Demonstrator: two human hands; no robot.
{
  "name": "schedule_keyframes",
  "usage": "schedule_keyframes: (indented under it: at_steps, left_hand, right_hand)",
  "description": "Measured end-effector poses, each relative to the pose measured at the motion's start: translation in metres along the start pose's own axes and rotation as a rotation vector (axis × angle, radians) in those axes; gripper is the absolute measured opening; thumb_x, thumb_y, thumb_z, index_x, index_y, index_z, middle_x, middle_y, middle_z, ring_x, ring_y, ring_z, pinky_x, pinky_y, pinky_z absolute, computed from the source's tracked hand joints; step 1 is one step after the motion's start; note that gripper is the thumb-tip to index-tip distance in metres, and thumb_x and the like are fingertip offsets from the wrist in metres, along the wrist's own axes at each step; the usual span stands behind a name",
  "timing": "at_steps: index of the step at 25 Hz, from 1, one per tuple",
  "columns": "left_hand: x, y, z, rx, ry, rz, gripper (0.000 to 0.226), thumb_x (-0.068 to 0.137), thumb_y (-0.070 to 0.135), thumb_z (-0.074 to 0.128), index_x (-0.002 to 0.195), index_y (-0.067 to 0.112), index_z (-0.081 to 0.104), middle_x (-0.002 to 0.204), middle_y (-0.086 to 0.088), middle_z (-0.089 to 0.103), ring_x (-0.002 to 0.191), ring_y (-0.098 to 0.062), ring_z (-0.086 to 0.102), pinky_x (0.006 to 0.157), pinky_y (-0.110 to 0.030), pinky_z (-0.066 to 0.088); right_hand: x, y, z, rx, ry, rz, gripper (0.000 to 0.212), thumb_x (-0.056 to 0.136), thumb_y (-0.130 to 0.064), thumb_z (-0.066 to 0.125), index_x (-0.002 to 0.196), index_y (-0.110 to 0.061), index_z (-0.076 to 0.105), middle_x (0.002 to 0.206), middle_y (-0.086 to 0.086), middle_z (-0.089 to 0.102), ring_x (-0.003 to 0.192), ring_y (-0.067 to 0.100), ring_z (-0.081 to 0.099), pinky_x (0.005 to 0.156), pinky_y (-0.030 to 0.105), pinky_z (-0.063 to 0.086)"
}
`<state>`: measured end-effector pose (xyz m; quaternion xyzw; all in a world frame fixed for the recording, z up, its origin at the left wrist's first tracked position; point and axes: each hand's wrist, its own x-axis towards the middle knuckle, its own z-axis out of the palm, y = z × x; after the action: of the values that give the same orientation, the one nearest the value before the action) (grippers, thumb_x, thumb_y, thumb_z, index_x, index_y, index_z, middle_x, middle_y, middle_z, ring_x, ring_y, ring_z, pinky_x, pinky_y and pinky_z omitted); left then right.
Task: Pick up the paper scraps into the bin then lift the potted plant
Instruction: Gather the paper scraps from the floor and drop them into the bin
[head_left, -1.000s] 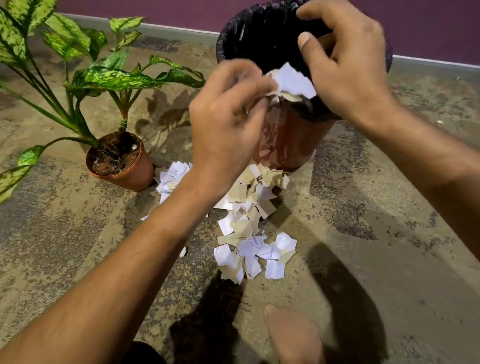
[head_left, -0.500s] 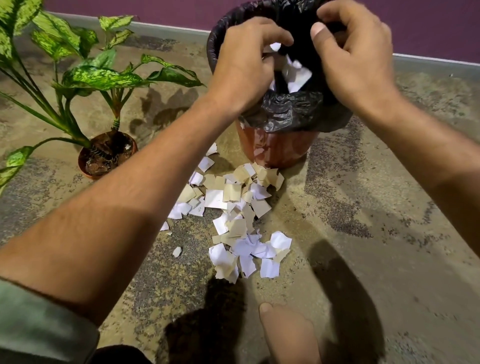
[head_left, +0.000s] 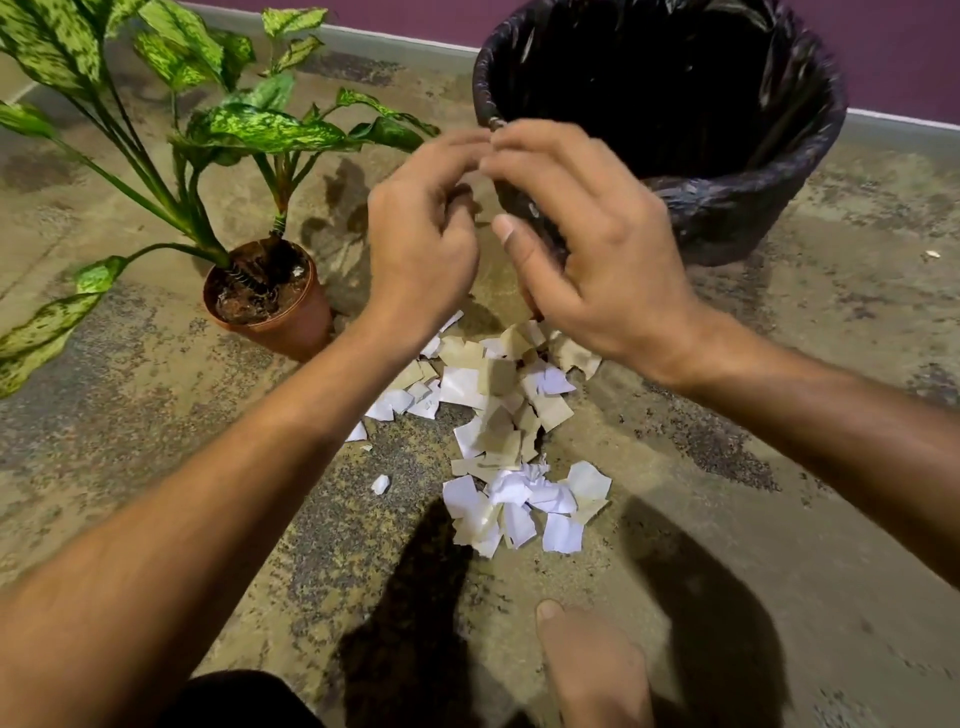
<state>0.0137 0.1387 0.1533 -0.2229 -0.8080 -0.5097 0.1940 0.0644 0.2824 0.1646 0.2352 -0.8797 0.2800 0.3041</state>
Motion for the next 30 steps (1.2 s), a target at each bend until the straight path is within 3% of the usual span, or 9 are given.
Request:
schedule_keyframes:
  at_steps: [4, 9, 11, 13, 16, 19, 22, 27, 30]
  left_hand:
    - [-0.04, -0.04, -0.015, 0.06, 0.037, -0.29, 0.04, 0.075, -0.006, 0.047, 0.102, 0.012, 0.072, 0.102, 0.006, 0.067, 0.098, -0.012, 0.063, 0.091, -0.031, 0.052]
    - [-0.089, -0.099, -0.043, 0.356, -0.217, -0.613, 0.029, 0.085, 0.012, 0.063, 0.112, 0.02, 0.069, 0.118, -0.003, 0.068, 0.097, -0.02, 0.064, 0.078, -0.023, 0.045]
    - [-0.106, -0.12, -0.055, 0.421, -0.38, -0.666, 0.043, 0.082, 0.021, 0.069, 0.124, 0.017, 0.061, 0.127, -0.005, 0.062, 0.108, -0.021, 0.06, 0.086, -0.026, 0.045]
    - [-0.123, -0.139, -0.067, 0.563, -0.592, -0.658, 0.069, 0.078, 0.034, 0.075, 0.138, 0.014, 0.047, 0.144, -0.008, 0.046, 0.13, -0.026, 0.044, 0.105, -0.035, 0.039]
    - [-0.147, -0.153, -0.083, 0.725, -0.86, -0.75, 0.102, 0.073, 0.056, 0.073, 0.151, 0.02, 0.017, 0.161, -0.007, 0.007, 0.146, -0.034, 0.008, 0.117, -0.056, 0.017]
    - [-0.163, -0.161, -0.091, 0.706, -0.987, -0.835, 0.122, 0.066, 0.065, 0.073, 0.152, 0.025, -0.003, 0.161, -0.007, -0.012, 0.147, -0.033, -0.01, 0.115, -0.059, 0.004]
    - [-0.166, -0.164, -0.089, 0.652, -1.029, -0.843, 0.129, 0.063, 0.065, 0.076, 0.151, 0.027, -0.011, 0.159, -0.007, -0.02, 0.145, -0.032, -0.019, 0.115, -0.058, -0.004]
    - [-0.17, -0.173, -0.082, 0.627, -1.05, -0.873, 0.135, 0.062, 0.063, 0.077, 0.148, 0.029, -0.021, 0.156, -0.005, -0.028, 0.143, -0.034, -0.025, 0.114, -0.058, -0.008]
    - [-0.172, -0.181, -0.077, 0.645, -1.052, -0.872, 0.141, 0.059, 0.063, 0.08, 0.146, 0.029, -0.025, 0.154, -0.004, -0.033, 0.142, -0.034, -0.026, 0.114, -0.058, -0.007]
  right_hand:
    - [-0.013, 0.003, 0.027, -0.061, -0.287, -0.033, 0.038, 0.096, -0.025, 0.052, 0.13, -0.009, 0.056, 0.132, 0.007, 0.055, 0.118, 0.024, 0.052, 0.096, 0.034, 0.043]
    - [-0.041, 0.042, 0.077, -0.147, -0.797, 0.017, 0.053, 0.096, -0.043, 0.047, 0.143, -0.02, 0.038, 0.144, 0.003, 0.044, 0.128, 0.024, 0.043, 0.101, 0.038, 0.039]
    - [-0.057, 0.058, 0.097, -0.193, -0.973, 0.068, 0.064, 0.094, -0.05, 0.049, 0.148, -0.024, 0.026, 0.15, 0.004, 0.034, 0.133, 0.028, 0.037, 0.103, 0.041, 0.039]
    - [-0.068, 0.073, 0.112, -0.24, -1.125, 0.196, 0.076, 0.09, -0.059, 0.048, 0.151, -0.032, 0.012, 0.158, 0.004, 0.018, 0.141, 0.032, 0.025, 0.11, 0.046, 0.033]
    - [-0.08, 0.093, 0.128, -0.28, -1.239, 0.363, 0.084, 0.085, -0.072, 0.042, 0.15, -0.04, -0.001, 0.162, 0.001, -0.003, 0.146, 0.038, 0.008, 0.116, 0.053, 0.021]
    - [-0.094, 0.102, 0.135, -0.312, -1.318, 0.485, 0.085, 0.084, -0.077, 0.036, 0.151, -0.042, -0.004, 0.162, -0.003, -0.013, 0.147, 0.039, -0.001, 0.117, 0.052, 0.014]
    - [-0.098, 0.102, 0.139, -0.308, -1.346, 0.522, 0.085, 0.084, -0.078, 0.034, 0.151, -0.043, -0.006, 0.161, 0.001, -0.016, 0.147, 0.039, -0.001, 0.118, 0.052, 0.013]
    - [-0.093, 0.074, 0.155, -0.249, -1.452, 0.338, 0.091, 0.079, -0.083, 0.035, 0.151, -0.041, -0.002, 0.159, 0.005, -0.023, 0.147, 0.039, -0.002, 0.117, 0.052, 0.017]
    - [-0.078, 0.051, 0.163, -0.191, -1.515, 0.167, 0.084, 0.077, -0.085, 0.031, 0.148, -0.04, 0.025, 0.162, 0.004, 0.0, 0.145, 0.036, 0.016, 0.116, 0.047, 0.022]
